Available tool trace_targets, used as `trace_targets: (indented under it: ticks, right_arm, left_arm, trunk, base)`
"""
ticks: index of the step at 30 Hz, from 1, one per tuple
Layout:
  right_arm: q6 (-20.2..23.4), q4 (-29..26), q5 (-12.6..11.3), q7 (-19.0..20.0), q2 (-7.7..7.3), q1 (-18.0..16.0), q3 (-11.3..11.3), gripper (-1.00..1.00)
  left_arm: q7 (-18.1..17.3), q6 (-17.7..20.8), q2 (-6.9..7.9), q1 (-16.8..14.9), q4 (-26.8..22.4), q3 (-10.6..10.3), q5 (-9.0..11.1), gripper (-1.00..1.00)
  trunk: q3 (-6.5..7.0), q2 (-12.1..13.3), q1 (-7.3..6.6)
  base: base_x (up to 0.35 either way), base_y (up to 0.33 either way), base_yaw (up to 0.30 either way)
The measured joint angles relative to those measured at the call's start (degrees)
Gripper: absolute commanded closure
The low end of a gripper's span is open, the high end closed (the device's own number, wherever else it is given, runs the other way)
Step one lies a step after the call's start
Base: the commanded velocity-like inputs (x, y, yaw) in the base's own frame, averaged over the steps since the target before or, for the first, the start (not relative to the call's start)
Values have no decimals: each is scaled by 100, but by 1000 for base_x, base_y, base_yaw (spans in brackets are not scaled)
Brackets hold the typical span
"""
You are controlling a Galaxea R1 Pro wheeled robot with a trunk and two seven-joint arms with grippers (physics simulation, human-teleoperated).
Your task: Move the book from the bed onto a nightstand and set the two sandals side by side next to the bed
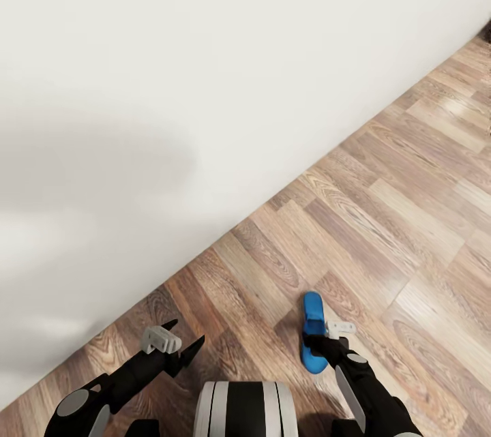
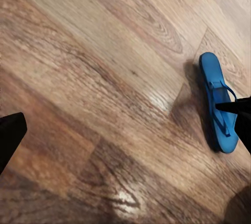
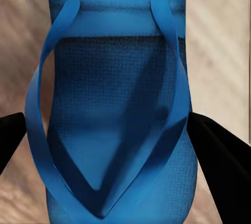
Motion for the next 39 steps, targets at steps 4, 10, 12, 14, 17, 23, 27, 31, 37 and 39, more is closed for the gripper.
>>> trace_targets:
  ticks: [4, 10, 12, 14, 17, 23, 27, 31, 37, 39]
  right_arm:
    - [0, 0, 0, 0, 0, 0, -1, 100]
    - [0, 0, 0, 3, 0, -1, -3, 100]
    - [6, -16, 0, 12, -5, 0, -4, 100]
    - [8, -30, -1, 28, -16, 2, -4, 100]
    - [15, -126, -10, 53, -37, 0, -15, 100]
    - [112, -976, -8, 63, -231, 3, -51, 100]
    - [121, -1057, -29, 67, -651, 3, -38, 100]
    - [122, -1049, -76, 236, -1125, 9, -24, 100]
    - [122, -1013, -161, 1605, -1629, 21, -59, 100]
    - [188, -969, -315, 2007, -1674, 22, -70, 100]
  left_arm:
    - [0, 0, 0, -2, 0, 0, 0, -100]
    - [0, 6, 0, -2, 4, 0, 4, -100]
    - [0, 8, -4, -1, 4, -3, 6, -100]
    - [-9, 13, -16, -2, 2, -6, 7, -100]
    - [-16, 16, -30, -1, 2, -10, 7, -100]
    - [-20, 18, -37, -2, 11, -17, 7, -100]
    - [-18, 17, -70, -1, 28, -17, 7, -100]
    - [-18, 11, -114, -1, 34, -17, 1, -100]
    - [-18, 8, -122, -2, 46, -24, 5, -100]
    - [-18, 8, -123, -2, 48, -25, 6, -100]
  trunk:
    - [89, 5, -10]
    - [222, 13, -26]
    - [266, 16, -31]
    - [310, 19, -36]
    - [377, 23, -44]
    - [510, 31, -59]
    - [599, 36, -70]
    - [687, 42, -80]
    - [820, 50, -95]
    - [865, 52, -100]
  base:
    - [0, 0, 0]
    - [0, 0, 0]
    - [0, 0, 0]
    - [0, 0, 0]
    - [0, 0, 0]
    - [0, 0, 0]
    - [0, 0, 0]
    - [0, 0, 0]
    - [0, 0, 0]
    - [0, 0, 0]
